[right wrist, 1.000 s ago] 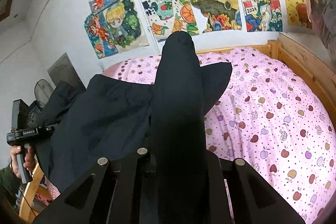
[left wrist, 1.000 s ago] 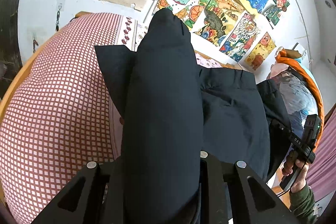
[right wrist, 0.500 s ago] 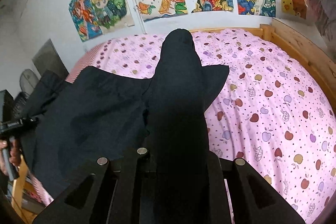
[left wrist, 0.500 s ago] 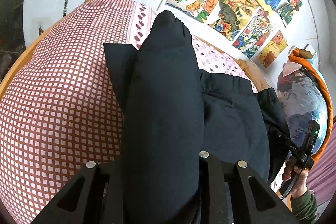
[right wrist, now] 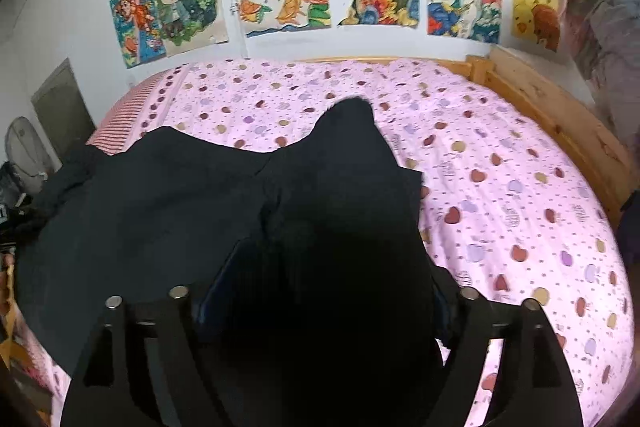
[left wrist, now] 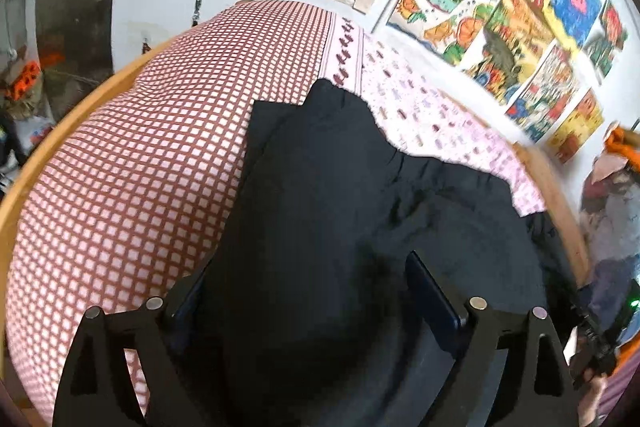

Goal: Fold large clothes

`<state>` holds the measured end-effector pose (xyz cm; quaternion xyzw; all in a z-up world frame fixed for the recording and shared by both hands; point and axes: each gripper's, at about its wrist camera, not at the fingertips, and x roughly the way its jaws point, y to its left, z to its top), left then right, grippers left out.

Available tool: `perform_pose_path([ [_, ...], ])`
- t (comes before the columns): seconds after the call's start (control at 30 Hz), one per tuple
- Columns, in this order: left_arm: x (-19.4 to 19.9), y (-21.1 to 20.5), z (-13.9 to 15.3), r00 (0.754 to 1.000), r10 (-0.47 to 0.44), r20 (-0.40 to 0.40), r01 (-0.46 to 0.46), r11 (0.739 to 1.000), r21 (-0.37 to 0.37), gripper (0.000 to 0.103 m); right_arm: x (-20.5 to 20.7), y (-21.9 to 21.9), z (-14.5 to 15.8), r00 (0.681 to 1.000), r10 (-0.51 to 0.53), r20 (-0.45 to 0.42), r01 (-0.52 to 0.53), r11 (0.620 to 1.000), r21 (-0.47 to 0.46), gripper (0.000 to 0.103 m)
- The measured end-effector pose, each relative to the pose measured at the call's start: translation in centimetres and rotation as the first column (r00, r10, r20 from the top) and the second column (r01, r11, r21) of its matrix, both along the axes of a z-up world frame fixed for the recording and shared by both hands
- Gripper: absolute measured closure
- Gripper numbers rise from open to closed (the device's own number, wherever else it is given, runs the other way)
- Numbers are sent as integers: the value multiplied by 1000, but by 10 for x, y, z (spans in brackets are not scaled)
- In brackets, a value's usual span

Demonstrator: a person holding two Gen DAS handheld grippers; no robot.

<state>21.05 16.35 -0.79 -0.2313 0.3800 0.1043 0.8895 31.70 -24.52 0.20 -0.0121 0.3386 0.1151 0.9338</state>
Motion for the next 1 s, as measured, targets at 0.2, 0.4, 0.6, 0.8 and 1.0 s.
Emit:
perform_pose_path([
  [0.2, -18, -26, 18, 996, 34, 88, -54, 972, 227, 1, -17, -5, 7, 996, -52, 77, 52, 999, -5, 16],
  [0.4, -32, -51, 43, 984, 11, 175, -78, 922, 379, 0, -45, -8, 25, 974, -55, 220, 55, 998, 8, 9],
  [0.6, -50, -64, 62, 964, 12, 264, -122, 907, 402, 0, -61, 0, 39, 953, -50, 300, 54, 999, -5, 6],
  [0.8, -55, -74, 69, 957, -6, 289, -110, 916, 385, 0, -62, -4, 40, 959, -36, 281, 26, 999, 37, 2],
  [1.0, -63, -77, 71, 953, -28, 302, -84, 932, 352, 0, -69, -9, 38, 960, -14, 281, -13, 996, 93, 2],
])
